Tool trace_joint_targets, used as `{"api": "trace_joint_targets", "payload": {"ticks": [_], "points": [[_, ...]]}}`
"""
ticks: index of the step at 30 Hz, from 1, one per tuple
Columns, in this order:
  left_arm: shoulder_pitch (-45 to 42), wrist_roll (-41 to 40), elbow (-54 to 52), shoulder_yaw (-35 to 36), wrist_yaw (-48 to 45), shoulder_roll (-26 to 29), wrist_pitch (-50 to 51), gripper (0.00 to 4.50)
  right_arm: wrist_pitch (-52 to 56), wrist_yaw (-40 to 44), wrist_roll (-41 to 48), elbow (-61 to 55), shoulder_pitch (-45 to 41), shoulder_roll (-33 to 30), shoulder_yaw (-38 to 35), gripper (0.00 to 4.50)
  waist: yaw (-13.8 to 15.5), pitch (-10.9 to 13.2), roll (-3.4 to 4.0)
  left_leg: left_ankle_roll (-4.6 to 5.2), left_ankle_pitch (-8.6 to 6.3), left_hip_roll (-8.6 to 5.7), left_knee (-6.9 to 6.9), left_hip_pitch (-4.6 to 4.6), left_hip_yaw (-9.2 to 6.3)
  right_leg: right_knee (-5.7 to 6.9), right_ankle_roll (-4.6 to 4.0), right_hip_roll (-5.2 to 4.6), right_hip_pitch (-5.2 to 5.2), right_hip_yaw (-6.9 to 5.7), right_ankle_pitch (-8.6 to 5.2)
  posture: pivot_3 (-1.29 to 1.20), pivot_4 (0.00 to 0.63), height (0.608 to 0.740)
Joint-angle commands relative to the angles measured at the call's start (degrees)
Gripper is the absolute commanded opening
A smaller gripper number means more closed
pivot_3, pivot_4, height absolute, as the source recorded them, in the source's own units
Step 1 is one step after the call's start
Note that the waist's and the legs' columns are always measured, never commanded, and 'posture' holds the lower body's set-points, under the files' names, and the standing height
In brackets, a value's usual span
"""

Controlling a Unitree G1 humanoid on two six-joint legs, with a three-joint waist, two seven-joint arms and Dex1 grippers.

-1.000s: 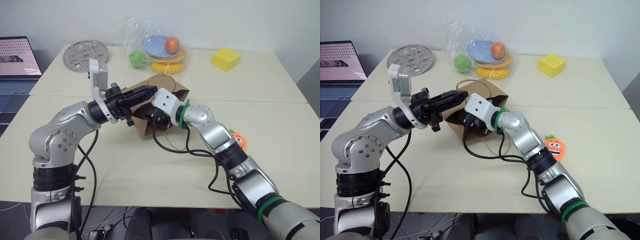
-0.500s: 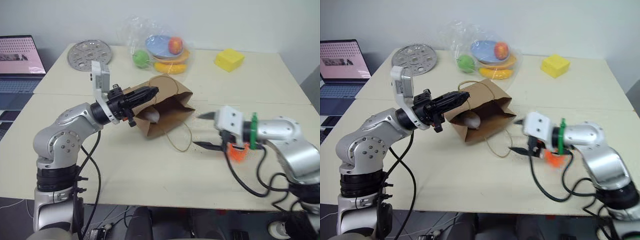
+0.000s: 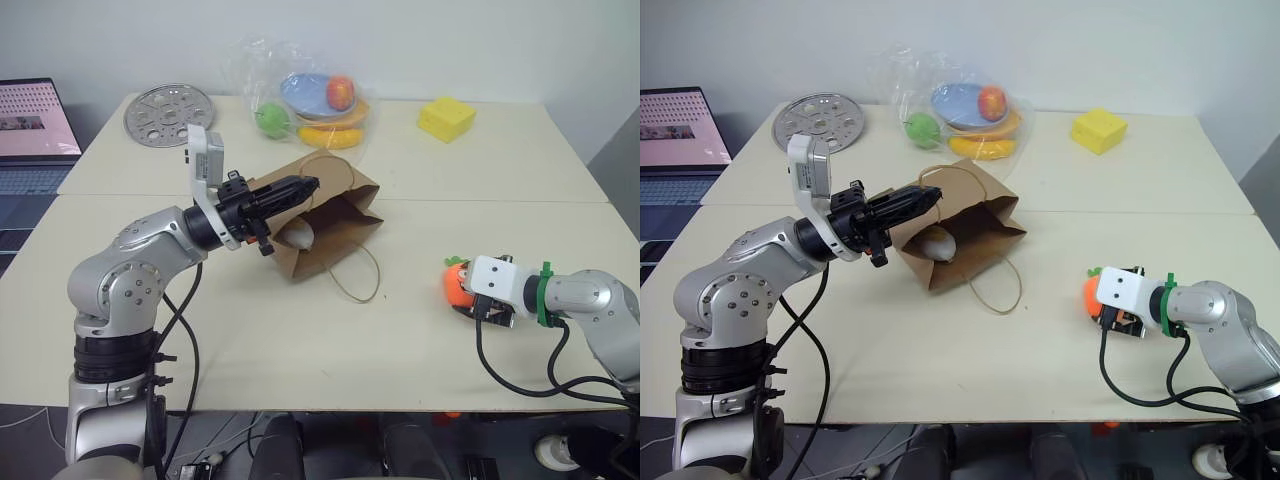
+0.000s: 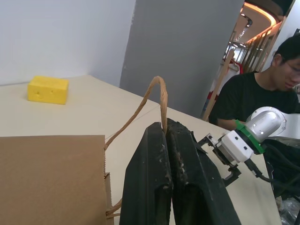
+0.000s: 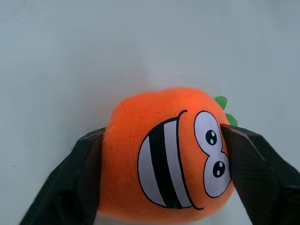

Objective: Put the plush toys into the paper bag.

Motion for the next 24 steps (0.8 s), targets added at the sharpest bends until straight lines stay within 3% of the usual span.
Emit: {"api": "trace_joint_targets", "payload": {"ticks": [1,5,9,12,14,16,24], "points": [[-0.1,-0.4,-1.9,1.1,0.2,0.6,-0.8,0.0,-1.5,-0.5,-1.4,0.4,-0.8,-0.3,-0.9,2.51,0.0,0.0,0.0,0.0,0.0,0.0,0.0,0.0,0.0,0.0,0.0,0.0,0.0,0.0,0.0,0.0,0.15,0.74],[0.0,-0.5,-2.1,1.2,0.4,0.5,-0.7,0.0,-2.8,-0.1,-1.1,0.8,-0.7,0.0,-1.3,1.11,0.0,0.0,0.0,0.0,0.0,0.0,0.01,0.0,-0.01,0.0,0.0,0.0,0.01,-0.01,0.0,0.0,0.15,0.74],[-0.3,-0.8,-1.9,1.4,0.4,0.6,-0.5,0.0,-3.5,2.3,2.6,-1.4,-0.7,0.2,-3.0,0.21,0.0,0.0,0.0,0.0,0.0,0.0,0.01,0.04,-0.01,0.0,0.0,0.0,0.04,0.0,0.0,0.0,0.15,0.74],[-0.6,-1.2,-1.6,1.7,0.1,0.8,-0.2,0.0,0.4,4.9,8.1,-5.5,-1.7,1.6,-4.3,0.17,0.0,0.0,0.0,0.0,0.0,0.01,0.01,0.04,-0.02,0.01,0.0,0.01,0.04,-0.01,0.01,0.0,0.15,0.74],[-1.2,-2.2,-1.2,2.0,-0.7,1.3,0.6,0.0,8.0,6.8,16.8,-12.6,-5.8,4.8,-4.5,0.16,-0.3,0.0,0.01,0.0,0.0,0.02,-0.01,0.04,-0.05,0.04,0.0,0.03,0.04,-0.02,0.01,0.0,0.15,0.74],[-1.8,-2.9,-1.0,2.3,-0.8,1.6,1.2,0.0,12.8,5.7,20.1,-15.8,-10.5,8.9,-2.8,0.16,-0.6,0.0,0.02,0.0,0.0,0.05,-0.01,0.05,-0.05,0.1,-0.01,0.07,0.01,-0.01,0.01,0.0,0.15,0.74],[-2.8,-3.6,-0.7,1.1,-2.7,1.8,2.2,0.0,12.5,-6.6,10.6,0.9,-27.4,28.2,9.7,0.16,0.0,0.0,-0.06,-0.01,0.0,0.06,-0.01,0.07,-0.17,0.05,-0.01,0.08,0.07,-0.14,0.01,0.0,0.15,0.74]]}}
